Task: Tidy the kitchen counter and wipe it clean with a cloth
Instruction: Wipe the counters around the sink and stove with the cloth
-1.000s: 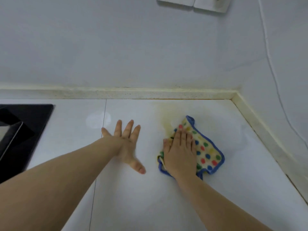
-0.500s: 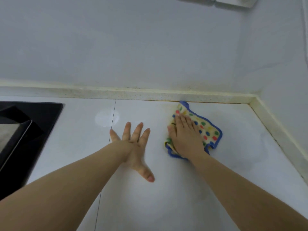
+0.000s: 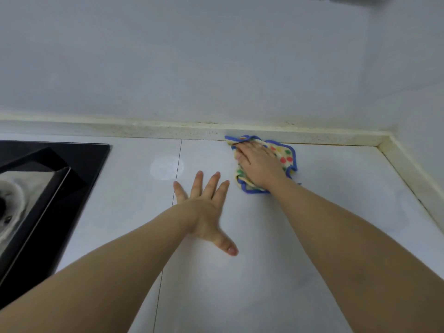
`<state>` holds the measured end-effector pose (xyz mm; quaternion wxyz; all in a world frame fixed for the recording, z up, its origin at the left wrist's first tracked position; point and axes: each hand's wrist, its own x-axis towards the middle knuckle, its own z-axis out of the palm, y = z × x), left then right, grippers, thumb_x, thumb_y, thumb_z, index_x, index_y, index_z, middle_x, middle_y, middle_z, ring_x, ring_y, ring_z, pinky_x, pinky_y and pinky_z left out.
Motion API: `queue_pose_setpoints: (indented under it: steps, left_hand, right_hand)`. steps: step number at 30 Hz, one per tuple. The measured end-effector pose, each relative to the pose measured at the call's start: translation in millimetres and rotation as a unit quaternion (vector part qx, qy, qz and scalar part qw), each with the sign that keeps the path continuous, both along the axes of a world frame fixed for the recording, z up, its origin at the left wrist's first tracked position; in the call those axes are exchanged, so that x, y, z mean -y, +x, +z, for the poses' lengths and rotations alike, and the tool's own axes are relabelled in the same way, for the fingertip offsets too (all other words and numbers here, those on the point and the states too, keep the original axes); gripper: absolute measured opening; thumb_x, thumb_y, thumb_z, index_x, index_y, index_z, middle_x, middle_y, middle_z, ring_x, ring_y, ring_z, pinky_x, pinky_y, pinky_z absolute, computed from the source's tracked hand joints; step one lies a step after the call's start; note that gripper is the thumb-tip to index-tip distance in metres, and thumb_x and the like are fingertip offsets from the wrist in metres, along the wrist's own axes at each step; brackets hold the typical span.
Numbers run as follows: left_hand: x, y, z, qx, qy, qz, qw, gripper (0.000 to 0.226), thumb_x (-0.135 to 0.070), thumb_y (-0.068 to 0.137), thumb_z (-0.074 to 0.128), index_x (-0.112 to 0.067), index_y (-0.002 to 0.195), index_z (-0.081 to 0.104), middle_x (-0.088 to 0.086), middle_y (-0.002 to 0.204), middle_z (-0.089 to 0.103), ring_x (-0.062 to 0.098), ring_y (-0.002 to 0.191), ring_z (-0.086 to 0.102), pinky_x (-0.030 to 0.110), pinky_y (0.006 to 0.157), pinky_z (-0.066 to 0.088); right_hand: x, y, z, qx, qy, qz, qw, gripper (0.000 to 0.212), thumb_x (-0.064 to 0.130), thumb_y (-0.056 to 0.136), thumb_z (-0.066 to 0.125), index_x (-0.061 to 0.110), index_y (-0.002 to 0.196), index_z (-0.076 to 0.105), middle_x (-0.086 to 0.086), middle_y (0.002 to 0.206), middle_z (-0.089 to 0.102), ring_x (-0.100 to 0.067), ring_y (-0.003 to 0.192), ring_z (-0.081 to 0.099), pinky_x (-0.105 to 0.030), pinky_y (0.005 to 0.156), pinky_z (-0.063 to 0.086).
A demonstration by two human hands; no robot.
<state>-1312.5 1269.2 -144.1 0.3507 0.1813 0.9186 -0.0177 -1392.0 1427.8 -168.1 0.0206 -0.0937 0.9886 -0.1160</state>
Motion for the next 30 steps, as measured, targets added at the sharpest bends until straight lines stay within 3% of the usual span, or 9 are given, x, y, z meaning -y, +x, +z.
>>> queue_pose_setpoints:
  steps: [6,9,13,15,18,20,23,27,30]
  left_hand:
    - [6,4,0,-0.027,0.071,0.034,0.997,0.143,-0.071,0.055,0.071,-0.018,0.143,-0.029,-0.006,0.151,-0.034,0.026,0.135,-0.039,0.067,0.106,-0.016]
    - [12,5,3,-0.039,0.165,0.115,0.979,0.123,-0.051,0.071,0.070,-0.015,0.147,-0.020,-0.005,0.156,-0.022,0.016,0.142,-0.026,0.057,0.111,-0.018]
    - [18,7,4,-0.050,0.258,0.182,0.948,0.095,-0.024,0.083,0.060,-0.013,0.150,-0.007,-0.004,0.159,-0.010,0.009,0.145,-0.015,0.046,0.114,-0.020]
    - [23,11,4,-0.066,0.267,0.169,0.946,0.088,-0.023,0.087,0.056,-0.013,0.150,-0.003,-0.003,0.159,-0.008,0.010,0.146,-0.013,0.042,0.115,-0.016]
    - [41,19,5,-0.120,0.299,0.166,0.932,0.075,-0.019,0.090,0.053,-0.013,0.150,0.008,-0.001,0.159,0.002,0.012,0.147,-0.007,0.034,0.118,-0.005]
    - [58,23,6,-0.175,0.276,0.165,0.931,0.068,-0.015,0.090,0.048,-0.012,0.149,0.014,0.001,0.159,0.009,0.014,0.147,-0.002,0.033,0.120,0.001]
    - [81,23,6,-0.223,0.172,0.186,0.941,0.061,-0.014,0.093,0.039,-0.011,0.148,0.014,0.004,0.158,0.009,0.019,0.147,-0.002,0.036,0.119,0.004]
    - [99,24,7,-0.216,0.090,0.221,0.947,0.055,-0.017,0.098,0.030,-0.009,0.149,0.010,0.003,0.159,0.006,0.021,0.147,-0.003,0.040,0.119,0.004]
    - [111,25,8,-0.206,0.077,0.211,0.952,0.055,-0.017,0.099,0.027,-0.010,0.150,0.006,0.003,0.159,0.002,0.020,0.147,-0.005,0.039,0.119,0.002]
  right_hand:
    - [3,18,2,0.031,0.032,0.017,0.999,0.047,0.032,0.103,0.021,0.026,0.150,0.020,0.008,0.157,0.019,-0.012,0.146,0.011,-0.034,0.118,0.007]
    - [-5,59,4,0.054,0.041,0.046,0.997,0.049,0.036,0.102,0.016,0.027,0.150,0.015,0.011,0.158,0.012,-0.009,0.147,0.006,-0.031,0.118,0.001]
    - [-23,118,5,0.078,0.083,0.100,0.988,0.089,0.063,0.072,-0.020,0.030,0.150,0.008,0.017,0.157,0.005,-0.005,0.146,-0.001,-0.024,0.115,-0.008]
    - [-37,116,2,0.067,0.087,0.021,0.994,0.090,0.064,0.072,-0.017,0.029,0.151,0.009,0.012,0.158,0.007,-0.009,0.147,0.002,-0.027,0.116,-0.006]
    - [-38,94,0,0.074,0.036,-0.214,0.973,0.060,0.044,0.098,0.009,0.019,0.152,0.005,-0.001,0.160,0.005,-0.021,0.148,0.003,-0.040,0.119,-0.001]
    - [-9,92,-1,0.077,0.028,-0.225,0.971,0.059,0.039,0.101,0.014,0.014,0.152,0.002,-0.004,0.160,0.002,-0.025,0.147,0.001,-0.042,0.120,0.000]
    - [52,112,-3,0.039,0.025,-0.098,0.994,0.059,0.041,0.100,0.016,0.014,0.152,0.006,-0.003,0.160,0.007,-0.022,0.147,0.004,-0.040,0.119,0.001]
    - [78,132,-5,0.039,0.057,0.052,0.996,0.088,0.054,0.074,-0.015,0.019,0.152,0.007,0.003,0.160,0.005,-0.015,0.148,0.002,-0.034,0.118,-0.002]
    - [54,108,-3,0.026,0.048,-0.068,0.996,0.072,0.049,0.088,0.001,0.018,0.150,0.016,-0.003,0.158,0.017,-0.021,0.146,0.014,-0.036,0.118,0.006]
